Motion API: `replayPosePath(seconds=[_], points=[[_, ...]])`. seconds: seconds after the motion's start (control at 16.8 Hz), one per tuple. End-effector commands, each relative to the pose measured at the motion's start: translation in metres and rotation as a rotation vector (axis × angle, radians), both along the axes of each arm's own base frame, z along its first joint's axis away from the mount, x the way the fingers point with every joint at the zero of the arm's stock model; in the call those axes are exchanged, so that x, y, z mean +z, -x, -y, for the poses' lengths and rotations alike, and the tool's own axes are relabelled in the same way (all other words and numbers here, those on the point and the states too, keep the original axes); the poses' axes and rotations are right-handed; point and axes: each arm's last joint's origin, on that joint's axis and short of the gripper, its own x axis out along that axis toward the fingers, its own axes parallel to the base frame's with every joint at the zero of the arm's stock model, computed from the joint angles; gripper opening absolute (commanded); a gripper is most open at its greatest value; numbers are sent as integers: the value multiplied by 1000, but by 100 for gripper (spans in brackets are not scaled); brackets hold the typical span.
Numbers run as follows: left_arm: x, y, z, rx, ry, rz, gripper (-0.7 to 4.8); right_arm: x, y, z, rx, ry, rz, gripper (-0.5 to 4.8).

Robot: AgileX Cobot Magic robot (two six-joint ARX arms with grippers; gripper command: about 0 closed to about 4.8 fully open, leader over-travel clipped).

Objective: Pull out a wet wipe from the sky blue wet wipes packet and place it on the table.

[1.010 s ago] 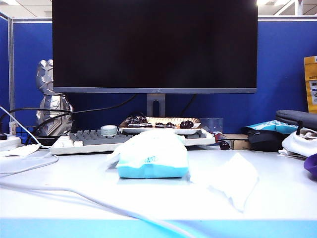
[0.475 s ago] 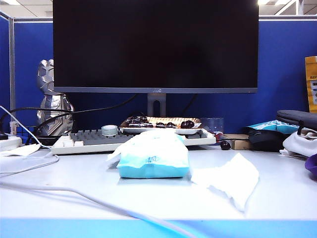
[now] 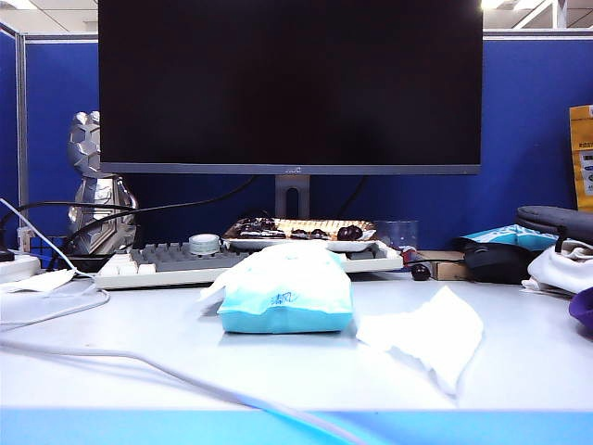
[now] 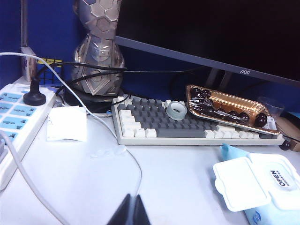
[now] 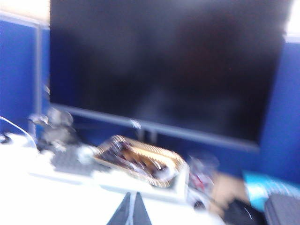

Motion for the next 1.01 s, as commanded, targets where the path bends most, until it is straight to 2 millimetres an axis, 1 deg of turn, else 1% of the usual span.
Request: replayPosePath(seconds=[0.06,0.18,0.24,0.3,0.42,0.53,0.65,0.71,1.01], points=[[2,1,0,-6,-2,19,0,-12,-4,1,-103,-37,-28,0],[2,1,0,-6,-2,18,0,-23,-7,-1,-102,-19,-52,0],[2,0,0,-5,-2,17,0,-37,-11,-3,-98,-3,-93,0],[2,0,0,-6,-2,17,0,-46,-12,-5,-94,7,-127,0],[2,0,0,-6,-2,14,0,-59,-15,-7,-90,28,-173,0],[2,0,0,-5,-2,12,0,-69,-15,-7,-92,85,-245,0],[2,0,0,-5,-1,12,0,-83,-14,-8,-59,175,-363,0],[2,0,0,-5,-1,12,0,-85,-14,-8,-51,191,-386,0],[1,0,0,-5,-1,4,0,-86,-14,-8,-42,172,-395,0]])
